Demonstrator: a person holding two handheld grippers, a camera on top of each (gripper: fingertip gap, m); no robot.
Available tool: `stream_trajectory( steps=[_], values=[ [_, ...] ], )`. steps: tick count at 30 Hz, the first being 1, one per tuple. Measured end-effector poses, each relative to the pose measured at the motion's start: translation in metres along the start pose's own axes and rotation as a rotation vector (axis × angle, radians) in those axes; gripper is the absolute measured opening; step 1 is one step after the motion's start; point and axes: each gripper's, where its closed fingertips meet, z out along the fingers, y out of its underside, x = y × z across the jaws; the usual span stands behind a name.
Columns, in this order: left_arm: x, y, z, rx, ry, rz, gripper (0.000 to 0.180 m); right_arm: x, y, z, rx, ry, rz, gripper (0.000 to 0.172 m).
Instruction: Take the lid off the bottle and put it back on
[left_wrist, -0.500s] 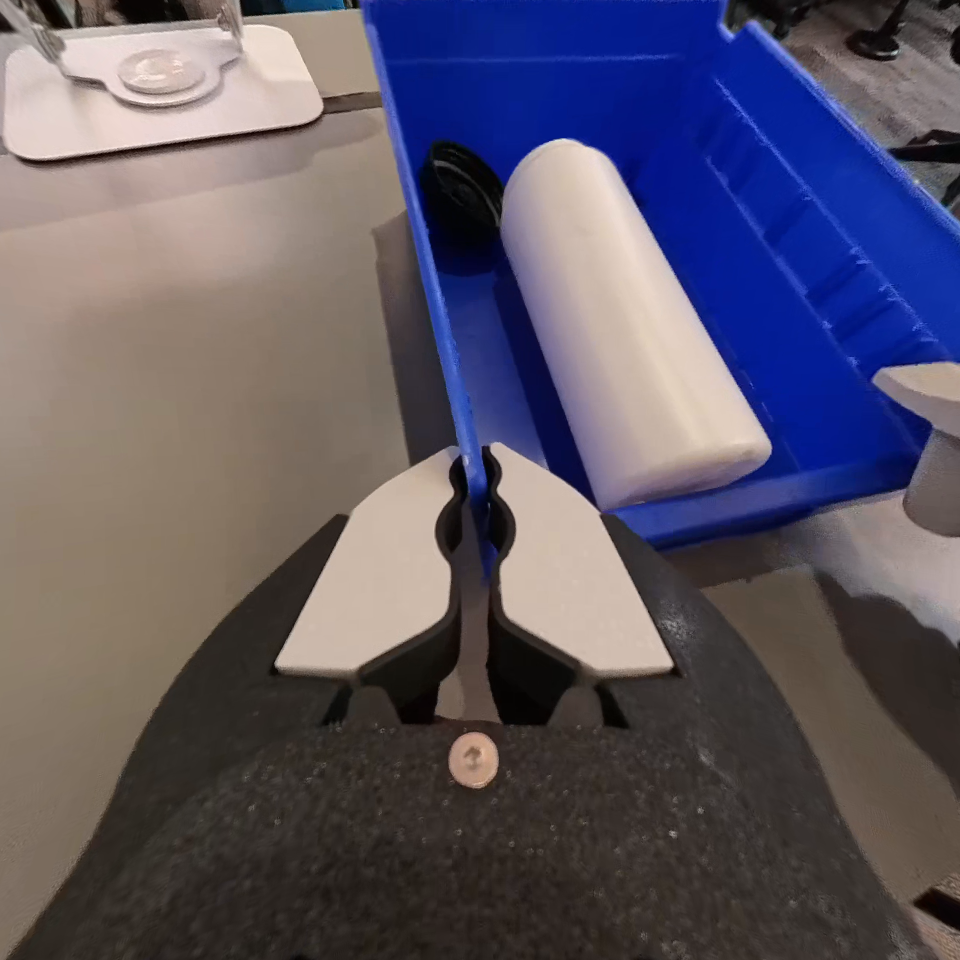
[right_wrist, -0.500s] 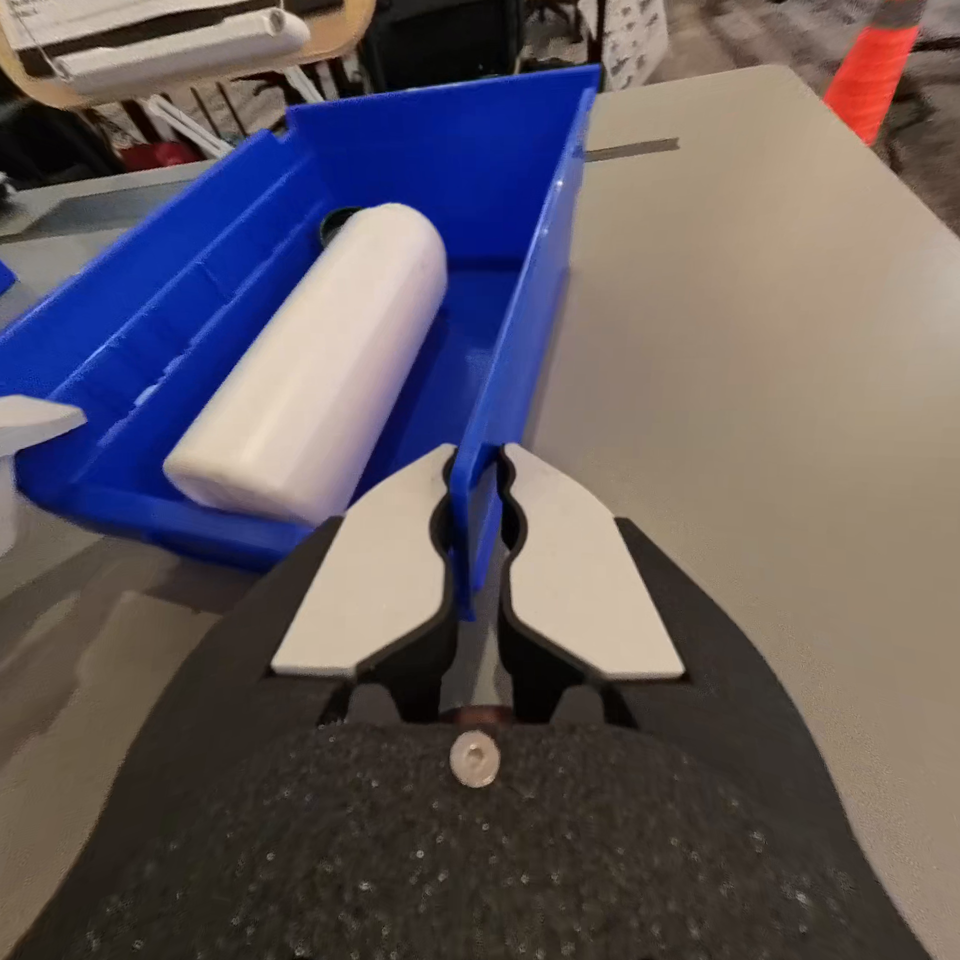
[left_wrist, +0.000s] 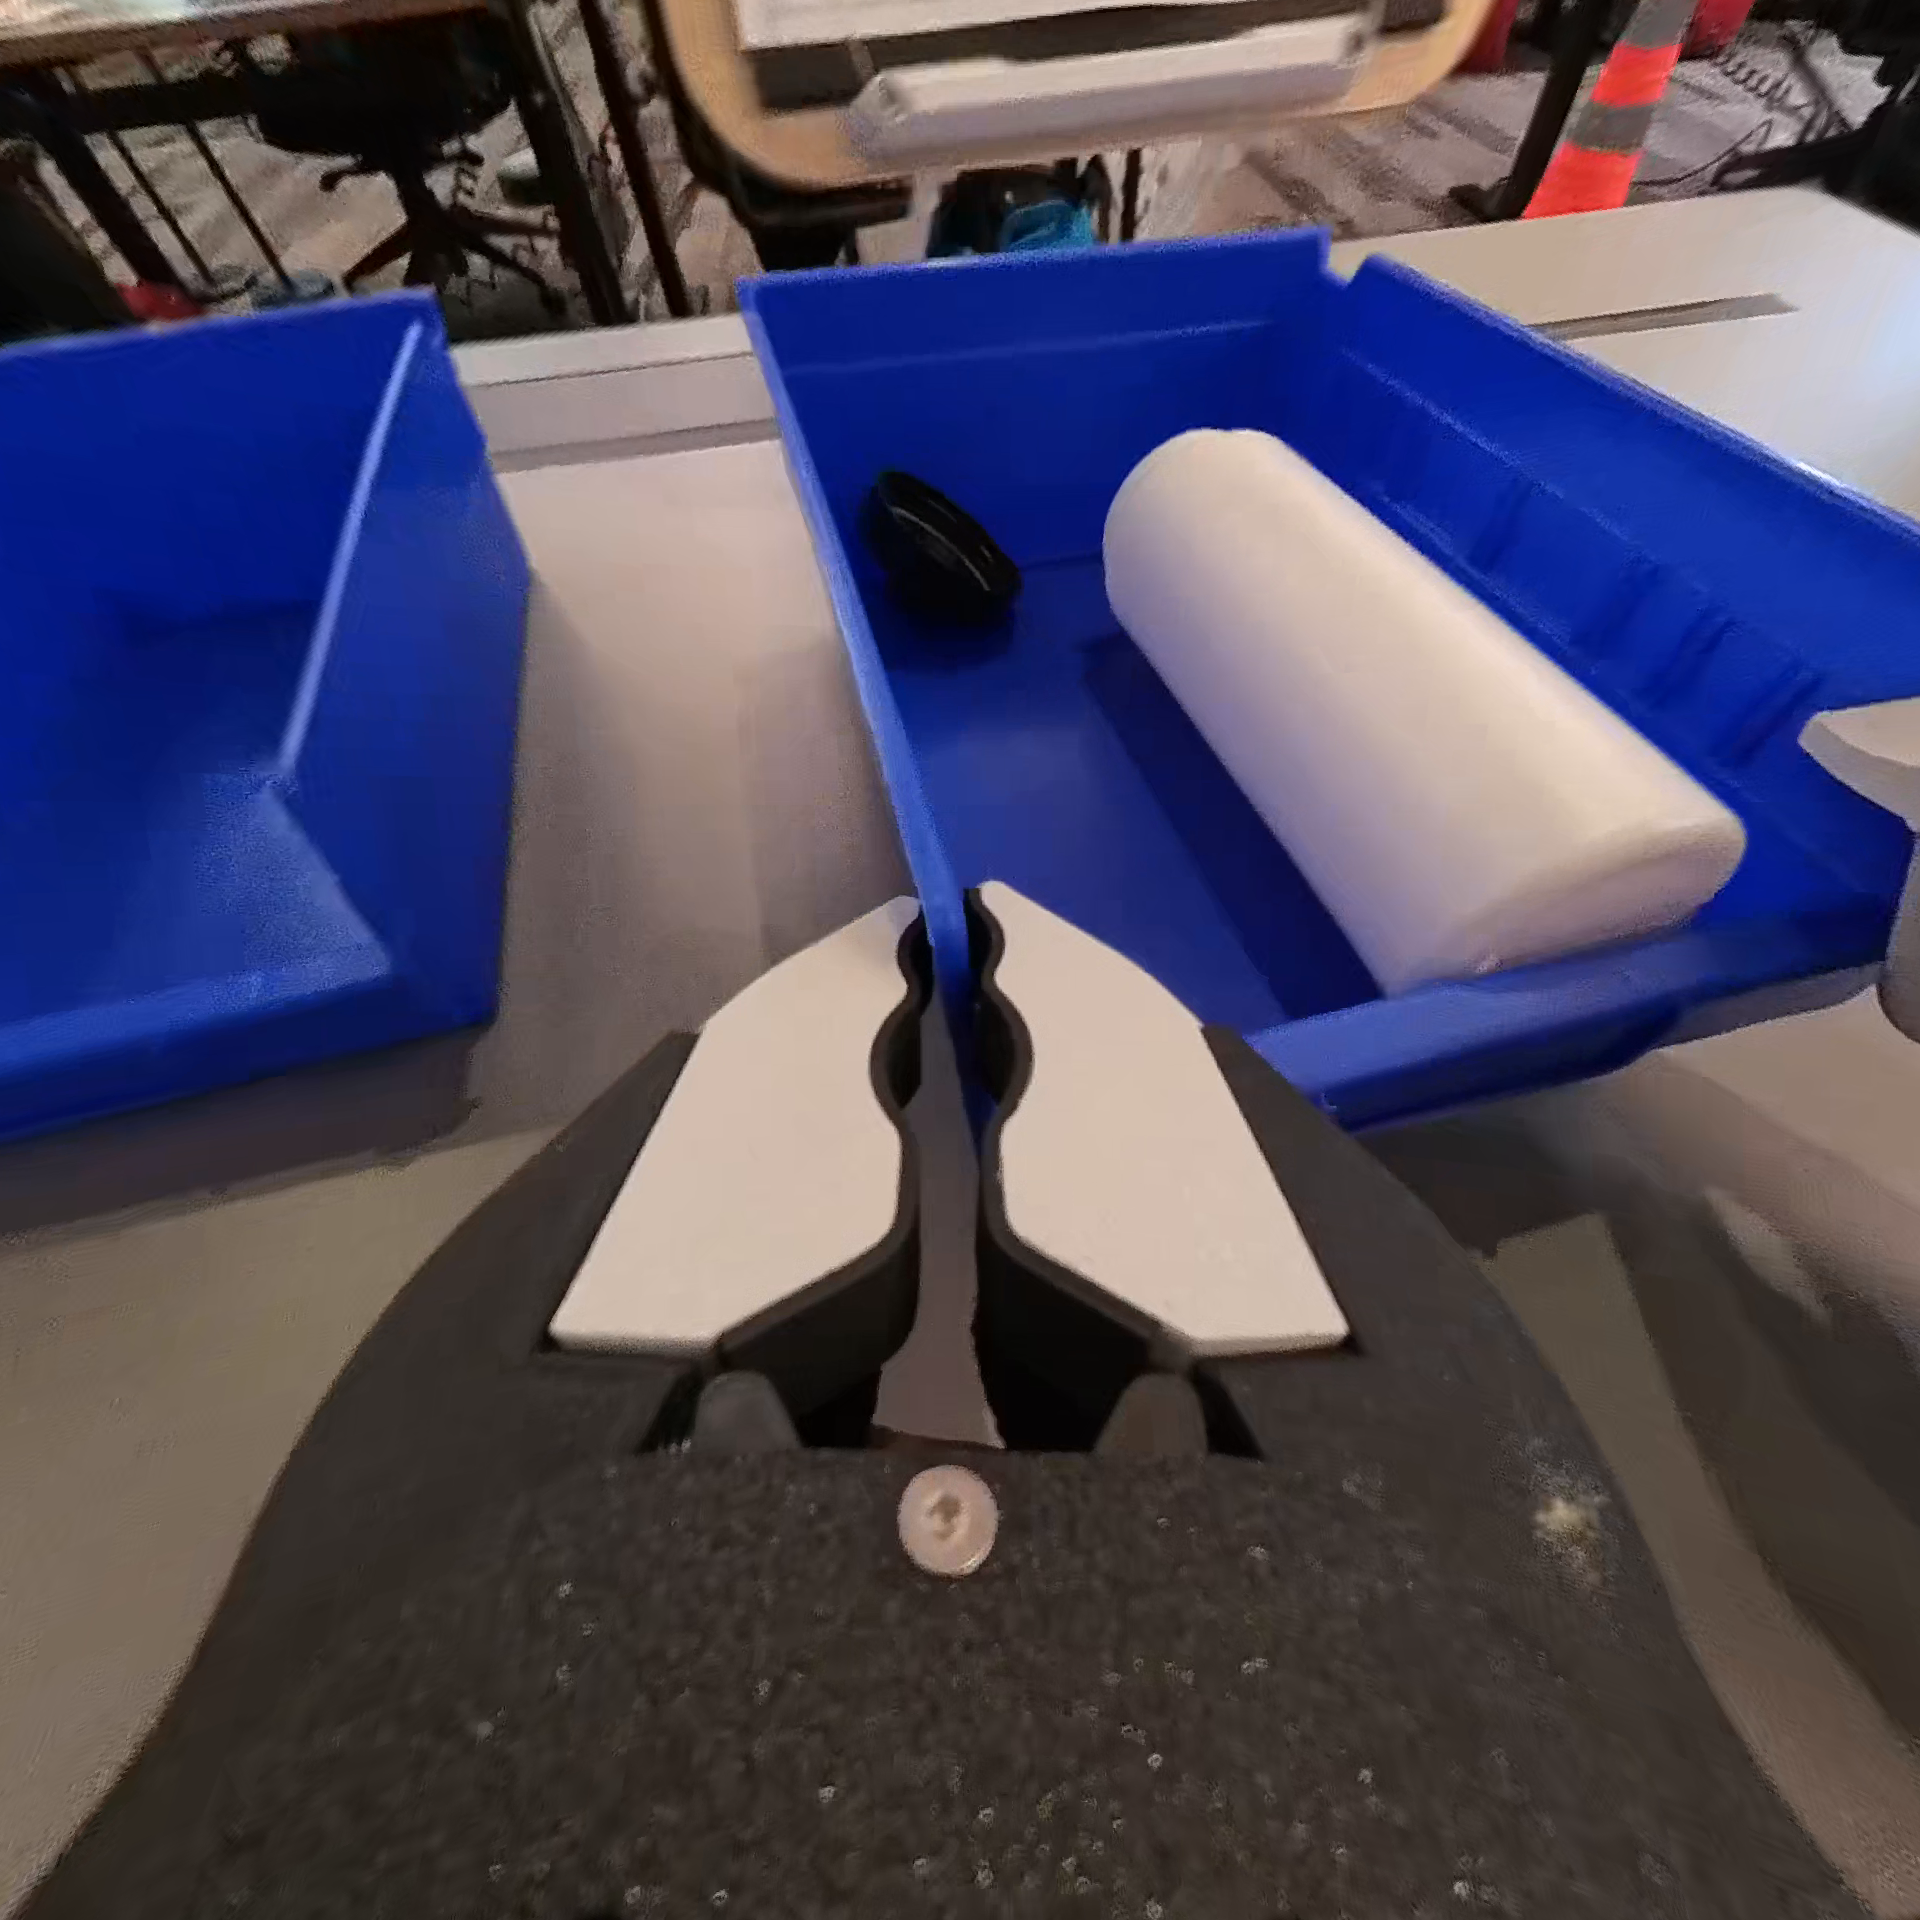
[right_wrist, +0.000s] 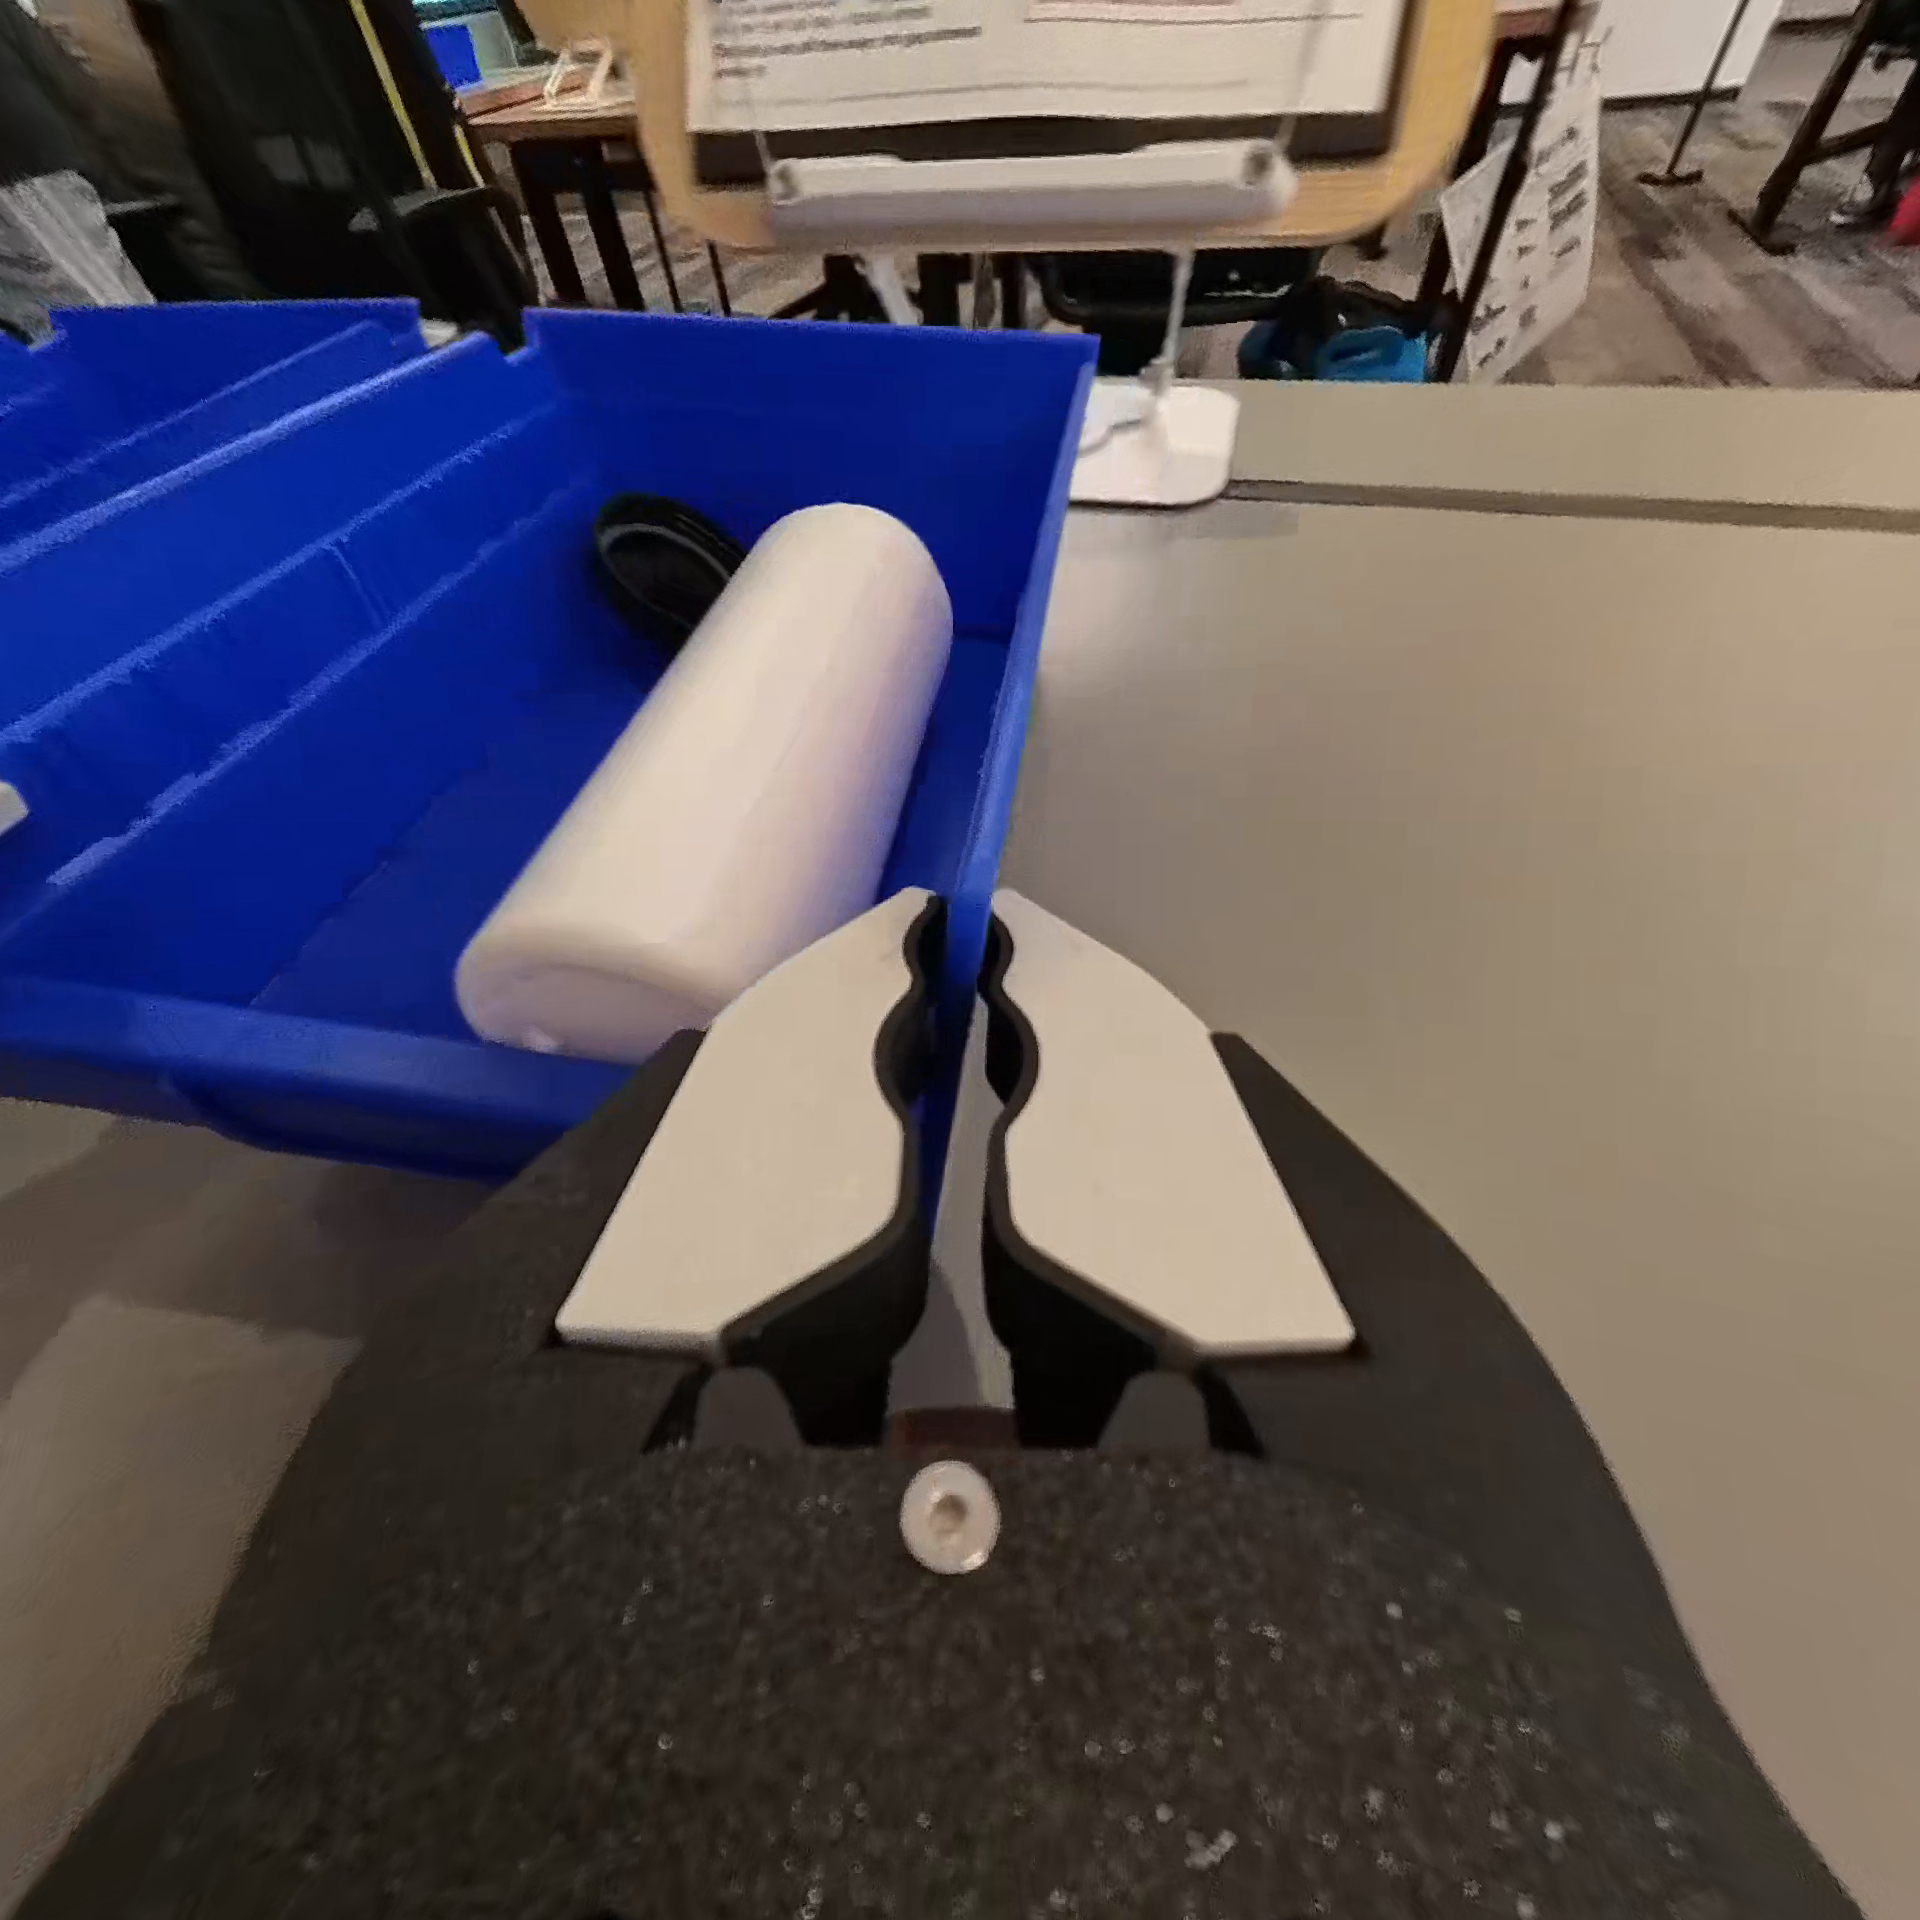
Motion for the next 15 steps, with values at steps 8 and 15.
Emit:
stream_trajectory(
  steps=[8, 15],
  values=[
    [-0.051, 0.023, 0.027, -0.019, 0.015, -0.009, 0.015, -0.052, 0.008, 0.046, -0.028, -0.058, -0.150, 0.016],
    [-0.068, -0.055, -0.034, 0.425, 0.270, -0.092, 0.066, -0.057, 0.001, 0.001, 0.055, -0.287, -0.261, 0.045]
  ],
)
